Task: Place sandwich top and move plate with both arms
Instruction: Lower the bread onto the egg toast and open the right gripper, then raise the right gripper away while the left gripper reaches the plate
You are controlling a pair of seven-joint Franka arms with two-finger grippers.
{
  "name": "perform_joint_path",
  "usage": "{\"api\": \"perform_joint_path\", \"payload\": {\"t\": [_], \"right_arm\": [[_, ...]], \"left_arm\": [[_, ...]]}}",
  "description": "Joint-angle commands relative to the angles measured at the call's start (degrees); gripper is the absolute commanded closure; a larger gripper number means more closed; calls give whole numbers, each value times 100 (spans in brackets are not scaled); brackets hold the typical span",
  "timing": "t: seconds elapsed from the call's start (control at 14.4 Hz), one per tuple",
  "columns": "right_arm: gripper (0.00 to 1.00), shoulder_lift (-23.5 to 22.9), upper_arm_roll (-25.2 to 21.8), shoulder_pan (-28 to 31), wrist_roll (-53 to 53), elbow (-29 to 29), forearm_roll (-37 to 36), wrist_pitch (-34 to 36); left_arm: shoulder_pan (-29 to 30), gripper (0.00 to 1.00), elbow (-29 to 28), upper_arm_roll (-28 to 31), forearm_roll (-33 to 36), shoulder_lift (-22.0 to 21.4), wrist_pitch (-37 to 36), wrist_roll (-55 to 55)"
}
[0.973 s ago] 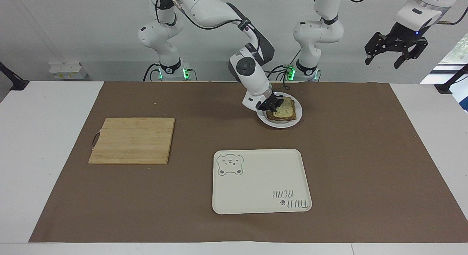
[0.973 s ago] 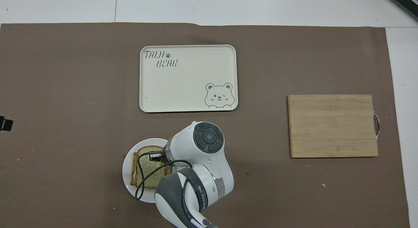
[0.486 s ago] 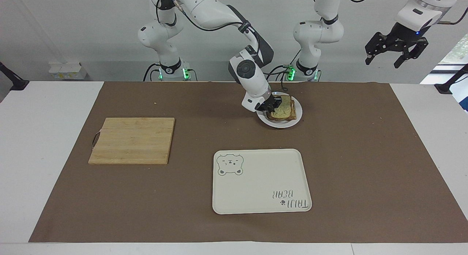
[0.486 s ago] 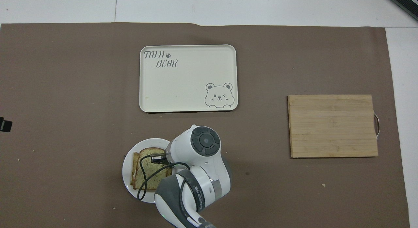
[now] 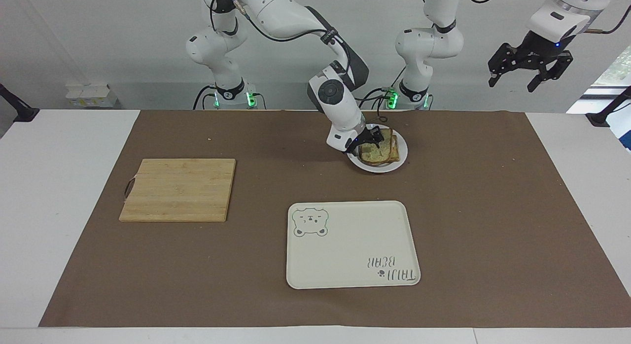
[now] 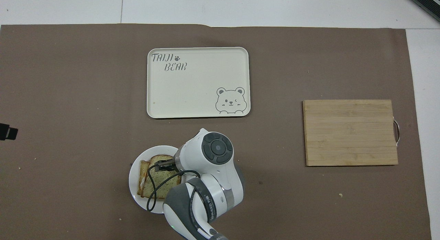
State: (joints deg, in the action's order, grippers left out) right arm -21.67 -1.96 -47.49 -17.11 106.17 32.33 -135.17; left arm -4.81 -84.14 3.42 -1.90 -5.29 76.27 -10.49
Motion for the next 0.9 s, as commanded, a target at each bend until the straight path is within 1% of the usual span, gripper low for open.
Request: {"api": "perform_joint_path", "payload": {"t": [0.0, 0.14, 0.21, 0.28, 0.35, 0.49, 0.63, 0.69, 0.83], "right_arm": [[0, 84, -32, 82, 68, -44, -428, -53], [0, 189, -181, 91, 76, -35, -674, -36], [0, 268, -242, 143, 76, -35, -771, -1], [0, 365, -252, 283, 94, -26, -816, 43], [0, 470, -252, 441, 94, -26, -816, 253], [0, 698, -261, 740, 94, -26, -825, 1006], [0, 953, -252, 1144, 138, -26, -1017, 1684], [0, 1076, -243, 1293, 138, -26, -1149, 1983], [0, 1279, -252, 1575, 138, -26, -1378, 2589]], "left_arm": [[24, 0, -199, 19, -440, -174, 55, -24], [59, 0, -199, 19, -610, -174, 54, -50], [59, 0, -269, 19, -653, -174, 63, -94], [68, 0, -444, 54, -863, -235, 115, -155], [77, 0, -707, 89, -1004, -305, 290, -260], [147, 0, -1338, 98, -1180, -586, 598, -497], [314, 0, -2112, 98, -1645, -832, 1002, -726], [332, 0, -2455, 98, -1812, -911, 1186, -892], [428, 0, -3140, 98, -2155, -939, 1591, -1226]]}}
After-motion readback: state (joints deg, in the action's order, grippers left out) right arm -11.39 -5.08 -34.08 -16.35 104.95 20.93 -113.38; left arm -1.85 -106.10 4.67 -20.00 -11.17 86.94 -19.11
